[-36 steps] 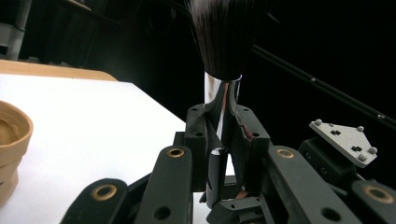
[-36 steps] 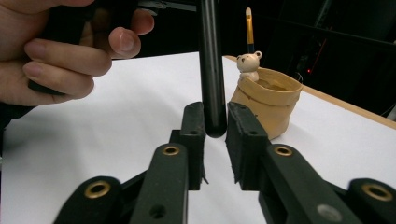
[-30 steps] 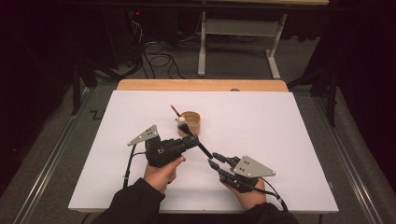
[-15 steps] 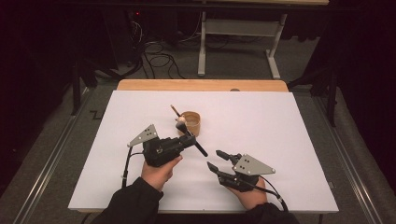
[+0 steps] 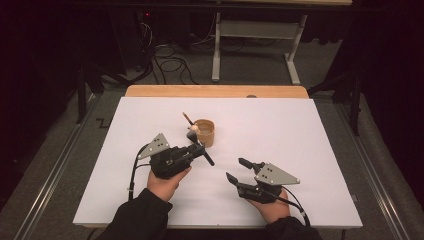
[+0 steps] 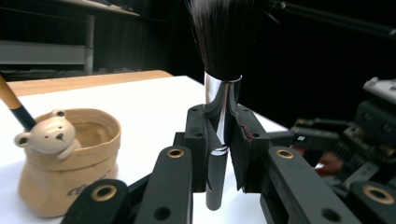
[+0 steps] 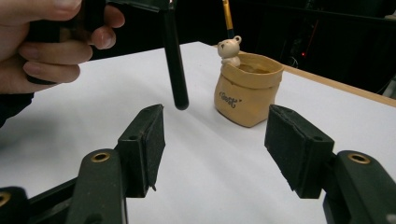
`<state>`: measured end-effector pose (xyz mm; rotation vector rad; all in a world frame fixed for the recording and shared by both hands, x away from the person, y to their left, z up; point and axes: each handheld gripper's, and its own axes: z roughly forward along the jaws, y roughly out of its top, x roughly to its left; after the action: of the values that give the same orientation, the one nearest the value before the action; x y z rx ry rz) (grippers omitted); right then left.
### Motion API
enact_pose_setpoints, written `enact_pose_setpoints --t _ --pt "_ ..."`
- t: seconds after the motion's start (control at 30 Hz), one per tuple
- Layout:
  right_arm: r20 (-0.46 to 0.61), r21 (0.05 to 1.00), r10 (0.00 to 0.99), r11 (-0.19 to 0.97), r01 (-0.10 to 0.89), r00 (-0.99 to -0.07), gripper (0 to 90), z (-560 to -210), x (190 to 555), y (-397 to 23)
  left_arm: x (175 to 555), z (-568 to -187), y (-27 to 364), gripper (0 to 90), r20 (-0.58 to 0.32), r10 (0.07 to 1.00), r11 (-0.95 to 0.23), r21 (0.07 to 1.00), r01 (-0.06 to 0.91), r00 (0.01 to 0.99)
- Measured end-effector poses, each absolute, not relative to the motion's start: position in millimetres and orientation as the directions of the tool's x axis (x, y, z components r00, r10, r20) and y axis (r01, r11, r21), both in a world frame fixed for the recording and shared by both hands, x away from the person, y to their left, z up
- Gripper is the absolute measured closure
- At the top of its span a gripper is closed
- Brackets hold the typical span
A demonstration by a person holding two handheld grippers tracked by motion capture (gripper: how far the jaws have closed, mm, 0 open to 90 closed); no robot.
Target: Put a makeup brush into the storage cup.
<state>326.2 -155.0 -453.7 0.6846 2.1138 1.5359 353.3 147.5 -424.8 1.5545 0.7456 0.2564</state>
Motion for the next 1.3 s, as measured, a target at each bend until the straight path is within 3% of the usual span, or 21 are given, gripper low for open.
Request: enact_pose_setpoints --t 0.63,1.13,1.3 --pt "-0.044 0.957 0.674 0.239 0.162 -0.738 25.2 -448 330 -180 355 -424 149 77.9 -0.155 0.658 -0.080 0.959 0.273 0.737" --pt "-0.038 0.958 0.726 0.221 0.180 -0.687 14.0 -443 333 -205 356 -423 155 77.9 -0.128 0.684 -0.106 0.957 0.272 0.718" --pt "-0.043 0.955 0.739 0.228 0.189 -0.673 6.2 -443 335 -209 355 -422 158 77.9 -0.116 0.695 -0.114 0.957 0.268 0.710"
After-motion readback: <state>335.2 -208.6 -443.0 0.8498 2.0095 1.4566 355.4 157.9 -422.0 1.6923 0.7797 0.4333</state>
